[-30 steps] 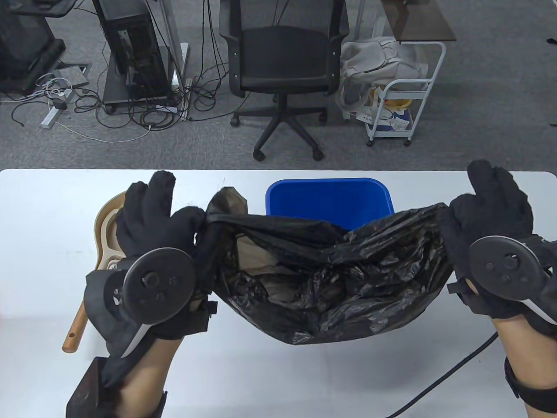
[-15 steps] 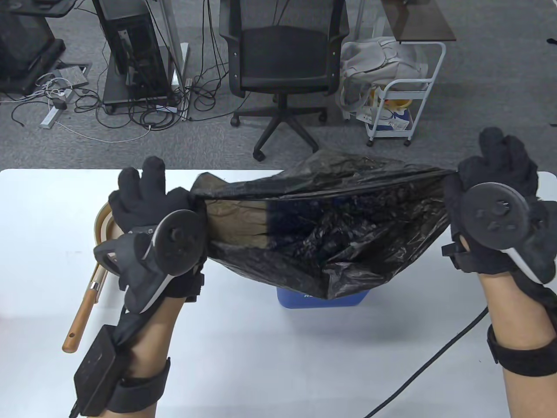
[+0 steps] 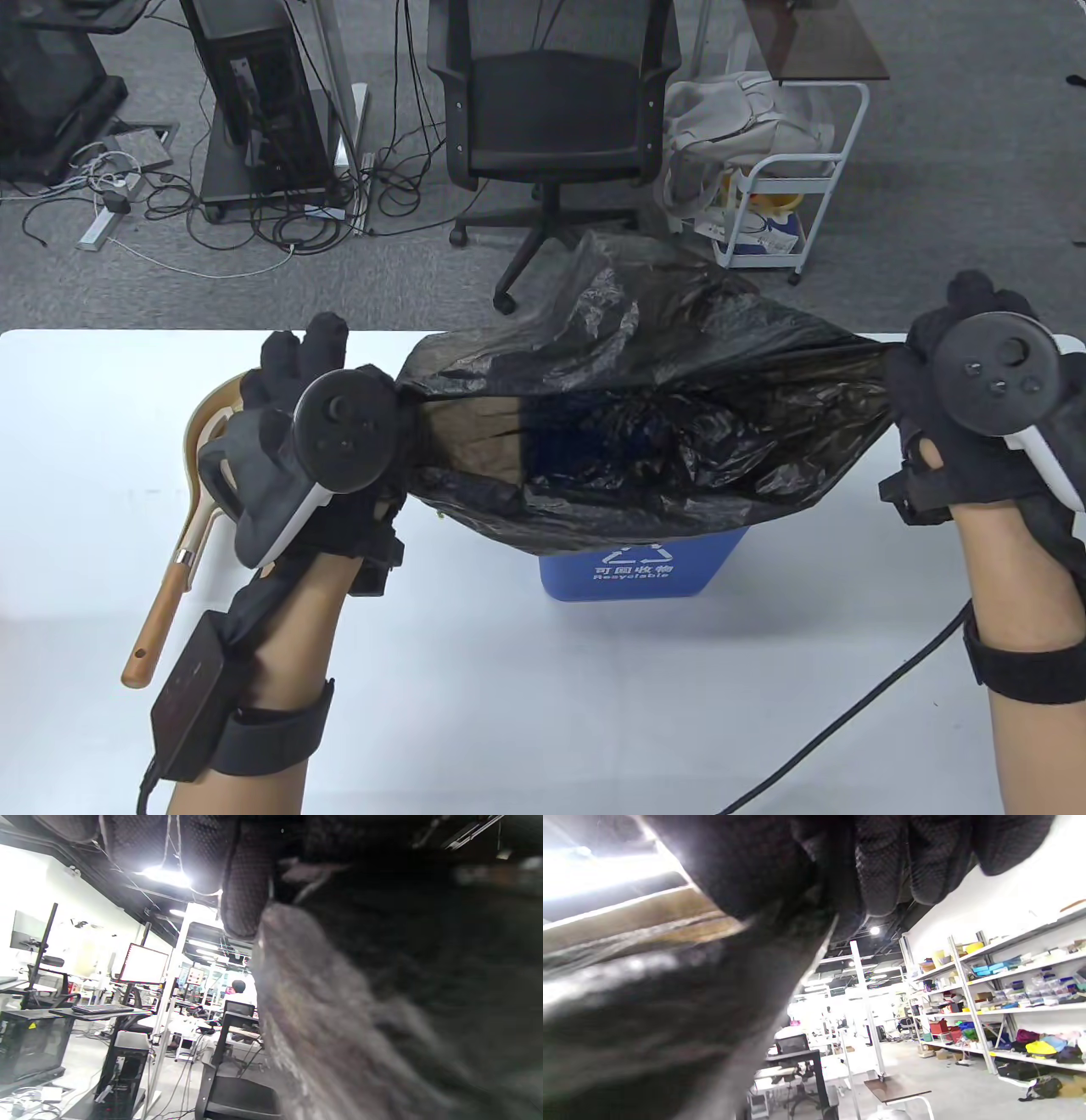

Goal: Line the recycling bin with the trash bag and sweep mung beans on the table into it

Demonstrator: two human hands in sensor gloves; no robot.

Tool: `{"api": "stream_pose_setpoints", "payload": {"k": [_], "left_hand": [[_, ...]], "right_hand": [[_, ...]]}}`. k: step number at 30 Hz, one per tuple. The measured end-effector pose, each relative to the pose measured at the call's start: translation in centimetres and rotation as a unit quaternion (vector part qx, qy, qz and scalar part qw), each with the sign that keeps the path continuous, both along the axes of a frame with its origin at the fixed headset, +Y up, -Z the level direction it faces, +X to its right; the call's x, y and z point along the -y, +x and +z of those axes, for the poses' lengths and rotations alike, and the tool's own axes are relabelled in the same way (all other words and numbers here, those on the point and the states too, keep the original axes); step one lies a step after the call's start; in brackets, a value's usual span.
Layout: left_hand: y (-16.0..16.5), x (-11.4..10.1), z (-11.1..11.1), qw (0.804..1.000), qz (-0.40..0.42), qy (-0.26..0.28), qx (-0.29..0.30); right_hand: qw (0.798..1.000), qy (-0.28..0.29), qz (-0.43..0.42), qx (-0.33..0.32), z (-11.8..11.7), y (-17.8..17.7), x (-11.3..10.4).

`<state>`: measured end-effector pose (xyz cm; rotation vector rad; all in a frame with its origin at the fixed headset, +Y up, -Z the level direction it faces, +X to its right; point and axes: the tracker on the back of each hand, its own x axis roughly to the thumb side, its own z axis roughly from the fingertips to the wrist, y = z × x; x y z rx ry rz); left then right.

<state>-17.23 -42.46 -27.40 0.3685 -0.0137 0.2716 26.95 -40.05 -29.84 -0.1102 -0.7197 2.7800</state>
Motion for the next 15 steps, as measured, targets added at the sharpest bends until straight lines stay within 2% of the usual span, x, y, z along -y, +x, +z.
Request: {"api": "stream_pose_setpoints", "payload": {"k": [2,6,9,10,15], "left_hand": [[0.1,-1.3,0.3,1.0,0.017,0.021,0.01],[0.1,-3.5,0.2,0.999,0.029,0.015,0.014],[-0.1,-3.9,-1.0,0.998,0.041,-0.042,0.026],[-0.2,-3.8,-1.7,0.996,0.048,-0.071,0.032],[-1.1,-2.9,-4.8,0.983,0.088,-0.148,0.064]], "right_hand": [[0.999,0.007,-0.035,-0.004,0.7,0.7,-1.3],[0.995,0.012,-0.096,-0.018,1.1,1.7,-2.8],[0.991,-0.01,-0.129,-0.027,0.4,2.3,-3.0],[0.989,-0.022,-0.142,-0.031,0.0,2.5,-2.8],[0.981,-0.061,-0.183,-0.037,-2.0,3.7,-2.1]]}}
